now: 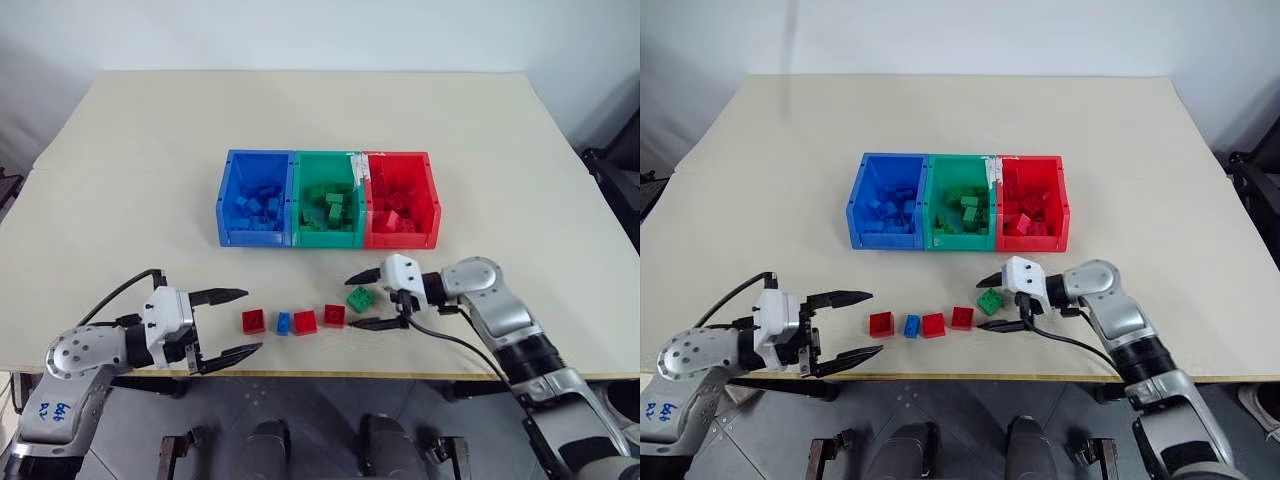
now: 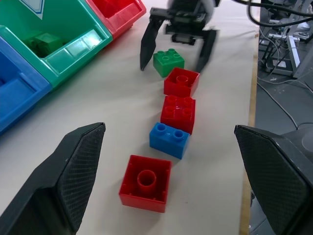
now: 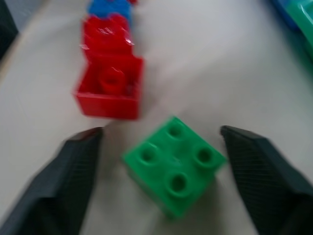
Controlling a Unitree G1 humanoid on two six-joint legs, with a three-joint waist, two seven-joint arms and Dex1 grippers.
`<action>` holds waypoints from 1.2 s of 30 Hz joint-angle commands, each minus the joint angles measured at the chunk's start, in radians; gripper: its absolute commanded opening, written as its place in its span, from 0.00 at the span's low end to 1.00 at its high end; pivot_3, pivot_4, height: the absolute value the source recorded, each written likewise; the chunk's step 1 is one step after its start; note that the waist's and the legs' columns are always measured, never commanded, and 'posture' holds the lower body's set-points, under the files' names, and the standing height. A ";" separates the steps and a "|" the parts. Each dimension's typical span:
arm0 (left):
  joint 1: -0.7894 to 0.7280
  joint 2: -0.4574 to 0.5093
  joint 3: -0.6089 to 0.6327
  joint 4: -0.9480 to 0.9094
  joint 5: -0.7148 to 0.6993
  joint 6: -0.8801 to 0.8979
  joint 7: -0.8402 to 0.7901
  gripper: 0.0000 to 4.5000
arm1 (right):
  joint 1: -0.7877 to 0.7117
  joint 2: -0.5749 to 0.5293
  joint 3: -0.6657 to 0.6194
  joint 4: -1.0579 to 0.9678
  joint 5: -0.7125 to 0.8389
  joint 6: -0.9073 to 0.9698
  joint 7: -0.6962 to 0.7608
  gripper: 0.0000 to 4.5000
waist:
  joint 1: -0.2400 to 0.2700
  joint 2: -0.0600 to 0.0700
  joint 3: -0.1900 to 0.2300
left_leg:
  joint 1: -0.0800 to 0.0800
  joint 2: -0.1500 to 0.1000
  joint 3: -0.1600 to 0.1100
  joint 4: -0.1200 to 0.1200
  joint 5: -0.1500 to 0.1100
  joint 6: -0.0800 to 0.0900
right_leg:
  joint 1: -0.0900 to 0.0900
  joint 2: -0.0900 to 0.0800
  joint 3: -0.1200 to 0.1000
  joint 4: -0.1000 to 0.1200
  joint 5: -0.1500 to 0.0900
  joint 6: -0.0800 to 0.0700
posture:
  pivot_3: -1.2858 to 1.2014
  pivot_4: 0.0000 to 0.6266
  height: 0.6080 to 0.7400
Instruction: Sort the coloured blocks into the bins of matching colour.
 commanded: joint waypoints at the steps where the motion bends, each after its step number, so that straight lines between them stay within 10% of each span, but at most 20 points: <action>1: 0.016 0.008 0.034 -0.036 -0.021 -0.011 0.001 1.00 | -0.006 -0.001 -0.005 0.010 -0.006 -0.026 0.010 0.57 | -0.002 0.000 0.000 | 0.000 0.000 0.000 0.000 0.000 0.000 | 0.000 0.000 0.000 0.000 0.000 0.000 | 0.52 0.24 1.00; 10: 0.080 -0.065 0.173 0.013 -0.069 -0.045 0.068 1.00 | -0.071 0.065 -0.159 -0.186 0.206 0.271 -0.122 0.47 | -0.008 0.000 0.000 | 0.000 0.001 0.000 0.000 0.000 0.000 | 0.000 0.000 0.000 0.001 0.000 0.000 | 0.52 0.24 1.00; 19: 0.176 -0.066 0.307 0.099 -0.064 -0.099 0.056 1.00 | -0.375 0.272 -0.178 0.048 0.044 0.374 -0.560 0.47 | -0.005 0.000 0.000 | 0.000 0.005 0.001 -0.001 -0.001 -0.003 | -0.002 0.005 0.000 0.001 0.002 -0.004 | 0.52 0.24 1.00; 22: 0.173 -0.070 0.306 0.089 -0.061 -0.104 0.068 1.00 | -0.413 0.279 -0.176 0.151 0.003 0.294 -0.586 0.68 | 0.000 -0.001 0.000 | -0.001 0.005 0.000 -0.001 -0.001 -0.003 | -0.002 0.005 0.000 0.001 0.002 -0.004 | 0.52 0.24 1.00; 26: 0.170 -0.069 0.298 0.071 -0.062 -0.104 0.074 1.00 | -0.419 0.277 -0.196 0.166 0.029 0.255 -0.545 0.99 | -0.007 -0.001 0.000 | -0.001 0.005 0.001 -0.002 -0.001 -0.002 | -0.002 0.005 0.000 0.001 0.002 -0.004 | 0.52 0.24 1.00; 36: 0.030 -0.018 0.124 0.033 -0.044 -0.061 0.014 1.00 | -0.007 -0.005 -0.290 -0.175 0.242 0.098 -0.058 0.99 | 0.004 -0.001 0.000 | -0.001 0.006 0.002 -0.002 -0.001 -0.002 | -0.001 0.006 -0.001 0.000 0.002 -0.004 | 0.52 0.24 1.00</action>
